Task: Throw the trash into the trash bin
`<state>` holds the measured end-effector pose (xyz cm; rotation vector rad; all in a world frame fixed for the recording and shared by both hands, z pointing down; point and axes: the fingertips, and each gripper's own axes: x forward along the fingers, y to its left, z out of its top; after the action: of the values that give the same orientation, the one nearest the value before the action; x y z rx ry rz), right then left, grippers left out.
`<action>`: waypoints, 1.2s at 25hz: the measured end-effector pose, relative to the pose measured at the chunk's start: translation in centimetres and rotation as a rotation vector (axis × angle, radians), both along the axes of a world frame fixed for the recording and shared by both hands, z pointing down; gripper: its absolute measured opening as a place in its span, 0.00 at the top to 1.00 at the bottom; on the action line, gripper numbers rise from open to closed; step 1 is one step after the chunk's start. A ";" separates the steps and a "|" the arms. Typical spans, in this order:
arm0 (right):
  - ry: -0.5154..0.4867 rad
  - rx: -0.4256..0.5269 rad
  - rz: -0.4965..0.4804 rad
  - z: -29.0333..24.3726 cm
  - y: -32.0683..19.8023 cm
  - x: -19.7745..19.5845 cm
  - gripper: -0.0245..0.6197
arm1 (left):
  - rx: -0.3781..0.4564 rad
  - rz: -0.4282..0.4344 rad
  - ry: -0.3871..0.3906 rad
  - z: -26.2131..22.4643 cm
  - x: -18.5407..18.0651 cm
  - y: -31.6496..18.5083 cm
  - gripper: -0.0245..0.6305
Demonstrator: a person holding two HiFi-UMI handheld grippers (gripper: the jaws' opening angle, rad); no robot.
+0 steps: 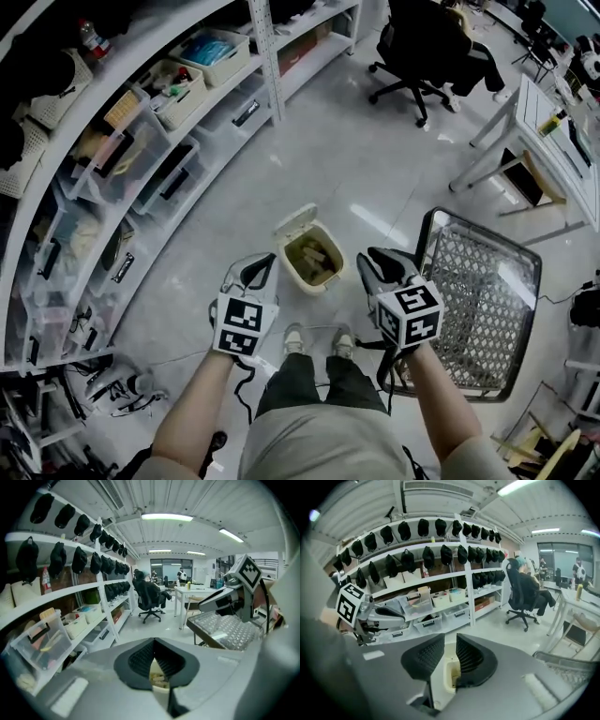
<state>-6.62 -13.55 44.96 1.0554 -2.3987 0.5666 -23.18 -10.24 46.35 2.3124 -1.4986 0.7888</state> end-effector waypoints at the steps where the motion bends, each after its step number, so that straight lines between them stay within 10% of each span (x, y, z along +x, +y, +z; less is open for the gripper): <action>1: -0.016 0.024 0.003 -1.8 0.1 0.3 0.84 | 0.024 0.007 -0.004 -1.6 0.2 0.0 0.96; 30: -0.415 0.557 -0.038 -33.3 9.4 4.1 0.95 | 0.547 0.177 -0.064 -29.4 7.5 4.2 0.96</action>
<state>-2.56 -4.19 11.66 1.1937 -3.0417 0.0958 -15.70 -6.07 16.97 2.8693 -1.7236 0.5427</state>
